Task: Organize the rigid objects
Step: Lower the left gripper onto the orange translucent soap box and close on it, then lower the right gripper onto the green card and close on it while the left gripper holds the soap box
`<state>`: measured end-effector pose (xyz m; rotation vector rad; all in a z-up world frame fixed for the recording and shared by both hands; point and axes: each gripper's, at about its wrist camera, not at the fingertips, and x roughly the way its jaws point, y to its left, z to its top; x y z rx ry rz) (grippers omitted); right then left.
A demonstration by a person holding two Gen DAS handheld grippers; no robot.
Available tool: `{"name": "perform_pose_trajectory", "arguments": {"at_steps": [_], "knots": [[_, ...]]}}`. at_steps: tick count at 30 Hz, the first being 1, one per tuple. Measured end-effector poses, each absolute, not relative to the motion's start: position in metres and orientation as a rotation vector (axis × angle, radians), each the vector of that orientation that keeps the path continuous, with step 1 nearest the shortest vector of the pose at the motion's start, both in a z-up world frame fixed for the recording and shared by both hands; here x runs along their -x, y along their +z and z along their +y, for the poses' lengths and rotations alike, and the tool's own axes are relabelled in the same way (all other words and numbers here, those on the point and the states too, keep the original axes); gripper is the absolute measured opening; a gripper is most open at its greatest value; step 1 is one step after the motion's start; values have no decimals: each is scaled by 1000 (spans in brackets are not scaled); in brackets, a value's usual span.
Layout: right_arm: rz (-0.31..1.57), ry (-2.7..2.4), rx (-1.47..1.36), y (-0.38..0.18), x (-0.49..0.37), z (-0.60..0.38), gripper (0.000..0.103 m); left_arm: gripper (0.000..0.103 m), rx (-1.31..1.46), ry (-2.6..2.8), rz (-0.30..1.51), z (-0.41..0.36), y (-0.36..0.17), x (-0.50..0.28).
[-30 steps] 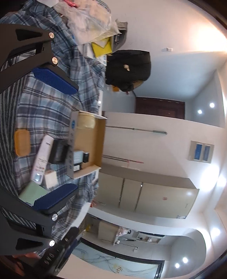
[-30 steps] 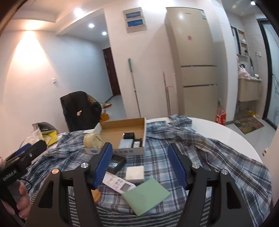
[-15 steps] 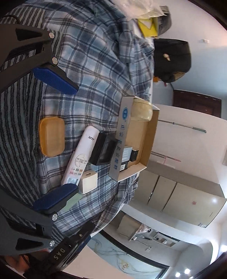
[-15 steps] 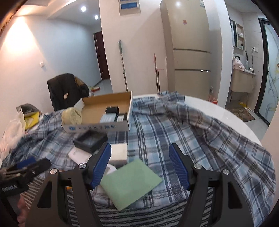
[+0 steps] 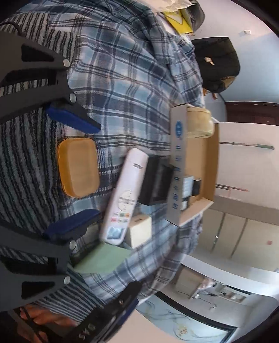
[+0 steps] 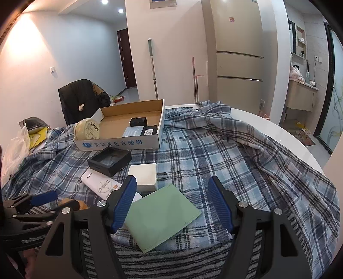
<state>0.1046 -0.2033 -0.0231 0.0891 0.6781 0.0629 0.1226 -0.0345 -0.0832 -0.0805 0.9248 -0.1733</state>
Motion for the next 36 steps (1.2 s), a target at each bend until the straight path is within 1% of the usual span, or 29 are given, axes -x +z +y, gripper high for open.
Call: {"name": "perform_pose_trajectory", "arguments": {"at_steps": [1, 4, 13, 29, 32, 36], "knots": [[677, 64, -89, -23, -104, -203, 68, 73, 81, -173, 938, -34, -86, -124], [682, 67, -92, -23, -104, -204, 68, 63, 77, -169, 965, -35, -91, -127], [711, 79, -99, -27, -109, -204, 68, 63, 56, -168, 1002, -39, -96, -131], [719, 75, -108, -28, -109, -205, 68, 63, -1, -157, 998, -45, -99, -133], [713, 71, -105, -28, -109, -205, 68, 63, 75, -188, 970, -34, -95, -132], [731, 64, -117, -31, -112, -209, 68, 63, 133, -163, 810, -19, -69, -116]]}}
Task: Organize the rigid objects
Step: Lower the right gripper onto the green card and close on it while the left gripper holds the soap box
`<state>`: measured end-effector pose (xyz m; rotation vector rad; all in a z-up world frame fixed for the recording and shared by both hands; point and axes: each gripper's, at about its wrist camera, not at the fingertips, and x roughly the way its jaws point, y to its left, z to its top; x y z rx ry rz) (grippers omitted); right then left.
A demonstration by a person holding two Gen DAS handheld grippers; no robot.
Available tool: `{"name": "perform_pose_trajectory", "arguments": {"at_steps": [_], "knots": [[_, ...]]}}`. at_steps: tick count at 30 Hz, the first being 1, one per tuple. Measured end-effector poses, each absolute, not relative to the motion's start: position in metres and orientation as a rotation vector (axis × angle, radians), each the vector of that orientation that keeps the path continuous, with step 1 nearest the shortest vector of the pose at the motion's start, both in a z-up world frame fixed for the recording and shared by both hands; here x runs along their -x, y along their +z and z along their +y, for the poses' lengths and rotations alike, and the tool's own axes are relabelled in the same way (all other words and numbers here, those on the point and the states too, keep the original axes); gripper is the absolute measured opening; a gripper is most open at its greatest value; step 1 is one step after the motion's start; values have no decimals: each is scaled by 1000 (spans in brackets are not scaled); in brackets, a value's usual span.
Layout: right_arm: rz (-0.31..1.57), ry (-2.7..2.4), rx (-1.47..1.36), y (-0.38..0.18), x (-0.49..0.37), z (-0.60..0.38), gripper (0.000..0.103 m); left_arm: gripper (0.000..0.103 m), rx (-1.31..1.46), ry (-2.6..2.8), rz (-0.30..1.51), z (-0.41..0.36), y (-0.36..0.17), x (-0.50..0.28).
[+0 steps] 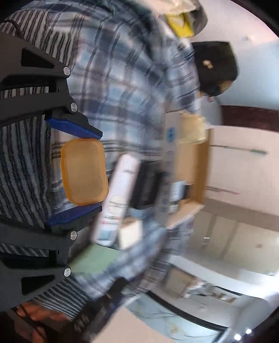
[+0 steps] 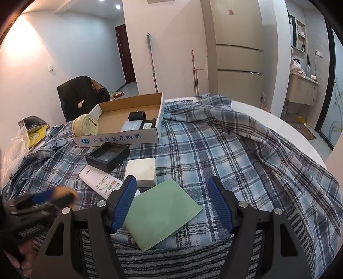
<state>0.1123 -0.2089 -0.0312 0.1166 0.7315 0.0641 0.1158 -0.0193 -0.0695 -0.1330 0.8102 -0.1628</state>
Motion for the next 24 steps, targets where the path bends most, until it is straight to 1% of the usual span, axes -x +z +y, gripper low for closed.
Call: {"name": "perform_pose_trajectory", "arguments": {"at_steps": [4, 7, 9, 12, 15, 17, 21, 24], "knots": [[779, 13, -133, -32, -115, -213, 68, 63, 147, -147, 659, -13, -49, -101], [844, -16, -206, -30, -111, -220, 68, 63, 149, -156, 609, -14, -43, -99], [896, -13, -300, -34, -108, -225, 70, 63, 145, -158, 612, -14, -43, -100], [984, 31, -431, -46, -108, -226, 70, 63, 155, -147, 637, -12, -46, -104], [1045, 55, -450, -56, -113, -215, 71, 63, 177, -139, 653, -9, -48, -105], [1077, 61, -470, -63, -118, -208, 75, 63, 180, -139, 656, -8, -50, -104], [1128, 27, -551, -75, -127, -206, 79, 63, 177, -160, 658, -9, -52, -106], [1107, -5, -587, -72, -132, -206, 87, 63, 186, -164, 675, -9, -55, -109]]}}
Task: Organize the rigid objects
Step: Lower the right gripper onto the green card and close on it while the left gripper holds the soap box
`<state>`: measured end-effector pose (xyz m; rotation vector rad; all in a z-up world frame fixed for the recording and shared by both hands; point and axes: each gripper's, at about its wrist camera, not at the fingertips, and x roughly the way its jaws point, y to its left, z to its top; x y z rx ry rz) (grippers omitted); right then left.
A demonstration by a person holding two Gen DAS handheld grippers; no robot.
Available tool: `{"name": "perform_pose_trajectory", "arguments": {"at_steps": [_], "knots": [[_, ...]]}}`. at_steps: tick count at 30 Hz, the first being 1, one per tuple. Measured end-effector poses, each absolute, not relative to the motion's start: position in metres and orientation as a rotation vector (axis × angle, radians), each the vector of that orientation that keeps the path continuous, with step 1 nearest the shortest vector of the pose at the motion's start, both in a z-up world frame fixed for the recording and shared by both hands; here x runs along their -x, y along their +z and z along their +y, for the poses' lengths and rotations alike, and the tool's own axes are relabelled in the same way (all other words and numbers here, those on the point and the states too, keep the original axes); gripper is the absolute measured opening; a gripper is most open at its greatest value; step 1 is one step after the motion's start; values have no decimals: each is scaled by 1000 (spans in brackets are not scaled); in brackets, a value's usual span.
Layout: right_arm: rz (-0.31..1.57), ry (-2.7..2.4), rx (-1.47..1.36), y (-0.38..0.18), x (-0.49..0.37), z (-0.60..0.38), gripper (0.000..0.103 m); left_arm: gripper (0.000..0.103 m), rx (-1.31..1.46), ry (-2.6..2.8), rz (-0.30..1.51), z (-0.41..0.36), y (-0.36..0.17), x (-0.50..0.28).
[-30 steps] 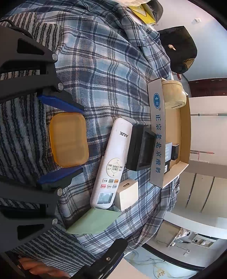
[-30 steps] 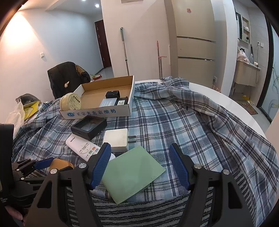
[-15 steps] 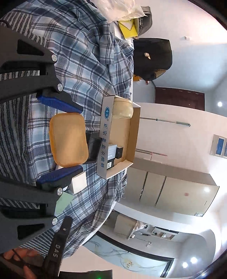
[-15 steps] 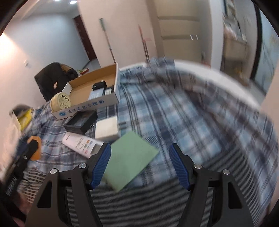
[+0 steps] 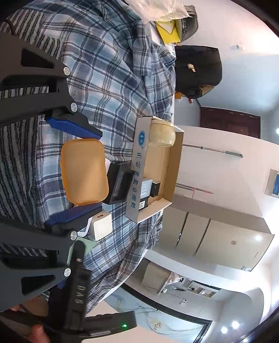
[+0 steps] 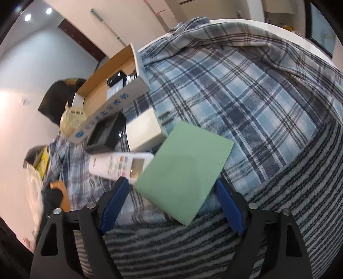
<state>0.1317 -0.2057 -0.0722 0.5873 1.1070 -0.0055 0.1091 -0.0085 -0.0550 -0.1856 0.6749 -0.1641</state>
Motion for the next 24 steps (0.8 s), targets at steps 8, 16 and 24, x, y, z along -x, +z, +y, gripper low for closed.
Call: {"name": "perform_pose_trajectory", "arguments": {"at_steps": [8, 16, 24], "knots": [[1097, -94, -562, -74, -151, -202, 92, 63, 202, -164, 672, -7, -54, -108], [1044, -78, -379, -69, -147, -189, 85, 63, 208, -170, 666, -7, -54, -107], [1009, -1, -294, -47, -130, -197, 81, 63, 211, -168, 666, -5, -54, -107]]}}
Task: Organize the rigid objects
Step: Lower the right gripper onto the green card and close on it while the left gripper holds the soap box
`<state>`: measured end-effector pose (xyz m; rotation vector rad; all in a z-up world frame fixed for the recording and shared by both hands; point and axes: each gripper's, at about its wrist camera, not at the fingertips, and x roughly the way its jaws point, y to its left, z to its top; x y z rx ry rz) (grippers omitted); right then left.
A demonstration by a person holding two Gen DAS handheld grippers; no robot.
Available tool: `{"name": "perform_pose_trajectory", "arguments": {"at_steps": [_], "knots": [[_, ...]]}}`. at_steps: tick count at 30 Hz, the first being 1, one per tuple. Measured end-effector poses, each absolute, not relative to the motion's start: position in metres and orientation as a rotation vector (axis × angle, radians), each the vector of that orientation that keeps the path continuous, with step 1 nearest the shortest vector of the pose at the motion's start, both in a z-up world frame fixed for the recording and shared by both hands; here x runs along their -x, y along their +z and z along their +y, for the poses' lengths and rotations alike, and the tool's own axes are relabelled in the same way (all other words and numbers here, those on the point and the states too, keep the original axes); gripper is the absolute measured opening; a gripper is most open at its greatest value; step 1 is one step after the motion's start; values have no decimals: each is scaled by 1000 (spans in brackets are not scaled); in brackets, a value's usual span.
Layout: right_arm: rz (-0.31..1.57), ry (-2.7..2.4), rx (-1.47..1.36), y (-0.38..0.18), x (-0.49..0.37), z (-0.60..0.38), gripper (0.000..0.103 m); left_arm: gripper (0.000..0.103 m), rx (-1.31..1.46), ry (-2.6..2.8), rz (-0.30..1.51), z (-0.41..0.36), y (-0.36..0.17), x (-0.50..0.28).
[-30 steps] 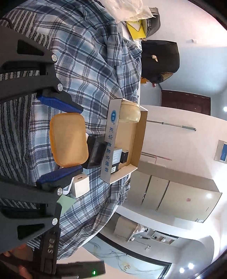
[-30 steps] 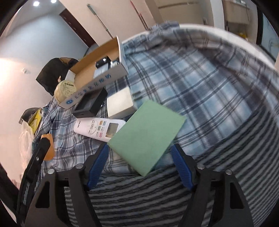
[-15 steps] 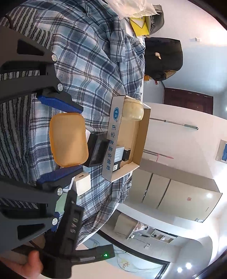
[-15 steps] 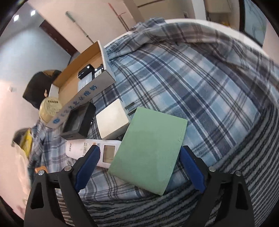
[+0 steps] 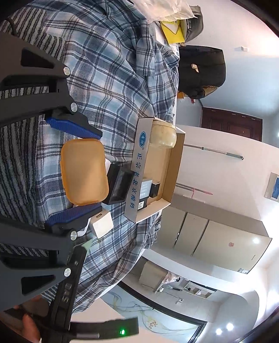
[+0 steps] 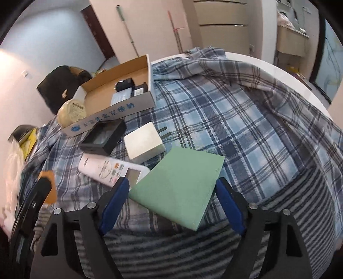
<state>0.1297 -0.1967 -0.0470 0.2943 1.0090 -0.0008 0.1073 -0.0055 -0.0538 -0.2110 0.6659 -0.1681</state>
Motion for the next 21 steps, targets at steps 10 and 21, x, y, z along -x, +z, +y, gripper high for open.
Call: {"name": "perform_pose_trajectory", "arguments": {"at_steps": [10, 21], "knots": [[1089, 303, -172, -38, -102, -172, 81, 63, 217, -168, 665, -6, -54, -107], [1110, 128, -67, -44, -100, -174, 92, 63, 215, -168, 669, -6, -54, -107]]}}
